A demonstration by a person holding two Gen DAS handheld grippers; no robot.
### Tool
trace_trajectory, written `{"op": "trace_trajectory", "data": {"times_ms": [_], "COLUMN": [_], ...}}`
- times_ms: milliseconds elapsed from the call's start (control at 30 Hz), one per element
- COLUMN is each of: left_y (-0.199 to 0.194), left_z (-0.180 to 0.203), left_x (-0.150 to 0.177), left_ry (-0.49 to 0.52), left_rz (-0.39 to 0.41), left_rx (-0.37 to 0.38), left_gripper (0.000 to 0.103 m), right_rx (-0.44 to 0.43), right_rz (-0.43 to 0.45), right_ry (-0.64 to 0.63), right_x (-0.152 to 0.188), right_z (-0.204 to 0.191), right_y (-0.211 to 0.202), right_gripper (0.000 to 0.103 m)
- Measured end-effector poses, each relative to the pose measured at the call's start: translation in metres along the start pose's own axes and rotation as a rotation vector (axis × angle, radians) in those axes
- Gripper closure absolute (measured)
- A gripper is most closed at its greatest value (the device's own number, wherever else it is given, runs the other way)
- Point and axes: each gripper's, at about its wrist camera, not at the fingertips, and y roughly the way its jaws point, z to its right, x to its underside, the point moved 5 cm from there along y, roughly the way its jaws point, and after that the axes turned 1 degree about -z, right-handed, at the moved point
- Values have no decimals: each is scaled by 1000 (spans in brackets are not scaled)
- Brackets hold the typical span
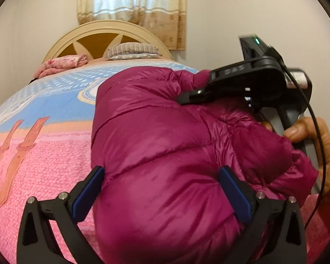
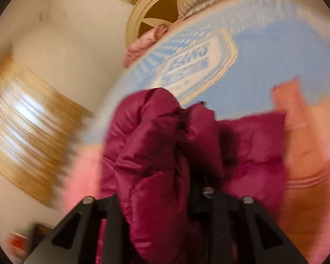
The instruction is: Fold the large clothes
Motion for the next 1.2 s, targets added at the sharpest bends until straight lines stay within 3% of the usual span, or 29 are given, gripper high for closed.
{"op": "trace_trajectory", "data": {"times_ms": [133, 233, 267, 400, 500, 567, 667, 800, 900, 1033, 1100, 1200], "left_y": [-5, 2, 4, 15, 11, -1, -32, -9, 55, 125, 132, 127], "left_z": [-12, -6, 0, 29, 34, 24, -13, -37, -25, -13, -15, -8], "left_x": [-5, -8, -8, -4, -9, -17, -46, -89, -102, -75, -64, -58], "left_ry": [-36, -21, 5, 111, 134, 112, 13, -24, -5, -5, -33, 15], "left_rz": [5, -21, -22, -25, -38, -49, 16, 11, -84, -264, -277, -260], "left_rx": [-30, -20, -15, 27, 74, 137, 191, 79, 12, -22, -20, -51], "left_gripper": [0, 0, 0, 0, 0, 0, 0, 0, 0, 0, 0, 0], "right_rx": [-472, -512, -511, -337, -289, -236, -241, -207, -176, -140, -132, -125], "right_rz": [-21, 2, 12, 71, 85, 76, 79, 93, 102, 119, 118, 88], "right_ry": [263, 399, 426, 423, 404, 363, 362, 324, 301, 294, 287, 283], "right_x": [5, 12, 14, 38, 50, 48, 48, 40, 39, 42, 45, 46], "right_z": [5, 35, 43, 72, 85, 81, 83, 75, 77, 82, 83, 82], "right_y": [19, 27, 24, -15, -29, -30, -33, -28, -25, -29, -31, -38], "right_gripper": [84, 86, 87, 91, 93, 93, 93, 93, 93, 92, 92, 84]}}
